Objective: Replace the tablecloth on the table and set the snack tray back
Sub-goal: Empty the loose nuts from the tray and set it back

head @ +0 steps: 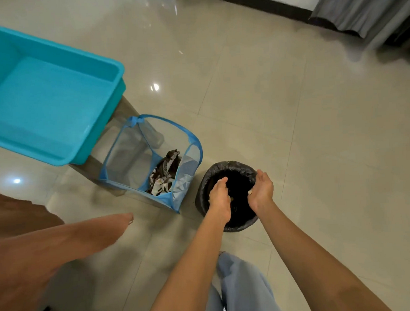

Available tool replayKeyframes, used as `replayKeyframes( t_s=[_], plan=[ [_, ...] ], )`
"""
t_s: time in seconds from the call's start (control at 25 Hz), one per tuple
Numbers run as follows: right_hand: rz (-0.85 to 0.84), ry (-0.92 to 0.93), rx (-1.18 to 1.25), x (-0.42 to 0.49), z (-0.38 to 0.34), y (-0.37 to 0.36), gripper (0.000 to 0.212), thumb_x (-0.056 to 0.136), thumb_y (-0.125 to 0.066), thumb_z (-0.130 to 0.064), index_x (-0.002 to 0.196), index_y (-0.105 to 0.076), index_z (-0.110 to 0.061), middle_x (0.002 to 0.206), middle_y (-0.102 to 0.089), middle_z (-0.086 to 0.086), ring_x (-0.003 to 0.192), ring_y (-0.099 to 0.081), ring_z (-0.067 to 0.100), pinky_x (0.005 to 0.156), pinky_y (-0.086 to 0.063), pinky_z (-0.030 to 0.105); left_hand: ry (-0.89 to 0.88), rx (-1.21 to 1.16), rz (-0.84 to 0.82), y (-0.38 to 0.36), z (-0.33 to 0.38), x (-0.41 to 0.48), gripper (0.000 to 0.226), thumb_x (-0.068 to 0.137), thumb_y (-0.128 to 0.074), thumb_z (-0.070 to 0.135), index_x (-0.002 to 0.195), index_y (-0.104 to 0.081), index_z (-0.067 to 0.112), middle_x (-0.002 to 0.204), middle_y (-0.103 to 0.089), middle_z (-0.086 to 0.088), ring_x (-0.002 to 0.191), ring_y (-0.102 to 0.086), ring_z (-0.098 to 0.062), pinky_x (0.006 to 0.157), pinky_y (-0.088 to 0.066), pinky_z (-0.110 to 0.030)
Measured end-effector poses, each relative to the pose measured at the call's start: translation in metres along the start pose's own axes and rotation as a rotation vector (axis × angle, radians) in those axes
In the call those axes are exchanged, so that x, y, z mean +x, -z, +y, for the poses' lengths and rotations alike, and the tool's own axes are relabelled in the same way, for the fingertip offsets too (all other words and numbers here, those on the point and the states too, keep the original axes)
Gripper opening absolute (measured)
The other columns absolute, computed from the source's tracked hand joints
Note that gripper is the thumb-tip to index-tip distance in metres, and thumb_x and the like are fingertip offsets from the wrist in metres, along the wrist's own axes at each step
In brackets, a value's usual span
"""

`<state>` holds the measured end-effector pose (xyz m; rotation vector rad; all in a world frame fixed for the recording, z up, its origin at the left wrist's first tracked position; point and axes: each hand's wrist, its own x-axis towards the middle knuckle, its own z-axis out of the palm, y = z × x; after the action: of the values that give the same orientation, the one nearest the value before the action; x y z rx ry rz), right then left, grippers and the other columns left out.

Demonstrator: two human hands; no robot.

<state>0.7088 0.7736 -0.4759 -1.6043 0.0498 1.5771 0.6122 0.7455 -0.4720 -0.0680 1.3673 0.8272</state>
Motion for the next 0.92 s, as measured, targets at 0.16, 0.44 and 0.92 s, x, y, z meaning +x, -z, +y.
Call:
replayKeyframes(
  t_s=[0.16,0.44,0.92],
  plan=[
    [-0.012,0.017,0.023,-0.054,-0.045,-0.017,0.049,0.102,-0.033,-0.032,0.147,-0.032,-0.014,0.155,-0.026,-0.003,0.144,-0.017,0.015,0.114,-0.018,0.028,-0.159,0.324,-0.088,-0.022,0.026,-0.075,0.027,0.099,-0.041,0.033,0.11,-0.065,0.035,0.132,-0.051,0.011,0.128,-0.045,-0.012,0.103,-0.038,-0.03],
    [-0.077,0.037,0.004,-0.072,-0.07,-0.052,0.061,0.101,-0.018,-0.048,0.152,-0.02,-0.015,0.159,-0.015,0.0,0.147,-0.007,0.021,0.12,-0.004,0.04,-0.321,0.693,-0.082,-0.038,0.043,-0.11,0.041,0.102,-0.028,0.038,0.129,-0.058,0.029,0.134,-0.055,0.003,0.125,-0.047,-0.016,0.101,-0.036,-0.032],
    [0.016,0.166,-0.573,-0.002,-0.034,0.002,0.044,0.087,-0.052,0.007,0.13,-0.041,0.015,0.136,-0.041,0.033,0.128,-0.037,0.046,0.073,0.007,-0.013,-0.172,0.599,0.008,-0.033,0.042,-0.093,0.044,0.102,-0.026,0.041,0.128,-0.057,0.025,0.139,-0.049,0.001,0.13,-0.043,-0.02,0.106,-0.035,-0.036]
  ],
)
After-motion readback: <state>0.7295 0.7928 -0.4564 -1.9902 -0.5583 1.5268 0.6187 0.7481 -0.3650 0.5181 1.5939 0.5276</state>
